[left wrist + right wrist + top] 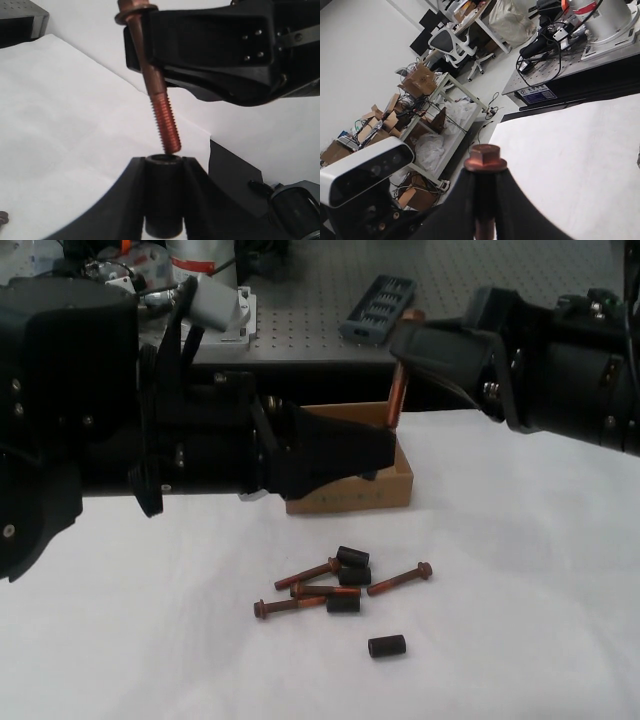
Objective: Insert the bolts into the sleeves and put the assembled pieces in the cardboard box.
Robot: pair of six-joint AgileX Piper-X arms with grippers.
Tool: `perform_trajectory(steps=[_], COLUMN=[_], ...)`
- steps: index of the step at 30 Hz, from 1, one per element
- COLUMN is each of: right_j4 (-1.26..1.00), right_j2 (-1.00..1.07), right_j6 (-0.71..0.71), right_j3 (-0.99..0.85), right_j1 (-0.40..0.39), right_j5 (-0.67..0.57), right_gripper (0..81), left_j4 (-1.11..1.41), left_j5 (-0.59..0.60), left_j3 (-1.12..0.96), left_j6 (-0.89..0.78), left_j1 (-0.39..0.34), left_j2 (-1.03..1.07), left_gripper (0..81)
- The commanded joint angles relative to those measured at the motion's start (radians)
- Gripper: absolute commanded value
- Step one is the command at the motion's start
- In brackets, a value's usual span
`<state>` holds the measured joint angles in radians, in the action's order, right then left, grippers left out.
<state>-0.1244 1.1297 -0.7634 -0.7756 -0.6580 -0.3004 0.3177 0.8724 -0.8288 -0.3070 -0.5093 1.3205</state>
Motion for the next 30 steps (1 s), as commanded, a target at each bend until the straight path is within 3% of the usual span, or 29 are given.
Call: perform_trajectory(steps=[1, 14, 30], right_j4=[-0.037, -0.071, -0.068], right_j2=[-0.002, 0.025, 0.025], right_j6=[0.0, 0.0, 0.066], right_j3=[-0.01, -0.01, -0.01], right_j1=[0.004, -0.047, -0.03], right_j5=[0.019, 0.03, 0.028], right_gripper=[1.9, 1.9, 1.9], left_j4=[0.026, 0.028, 0.028], left_j5=[-0.001, -0.014, -0.016], left_j3=[-0.006, -0.006, -0.006], left_j6=[-0.007, -0.011, -0.022], left_j1=[0.002, 0.002, 0.002], left_j2=[-0.014, -0.014, -0.014], left_gripper=[0.6, 0.6, 0.6])
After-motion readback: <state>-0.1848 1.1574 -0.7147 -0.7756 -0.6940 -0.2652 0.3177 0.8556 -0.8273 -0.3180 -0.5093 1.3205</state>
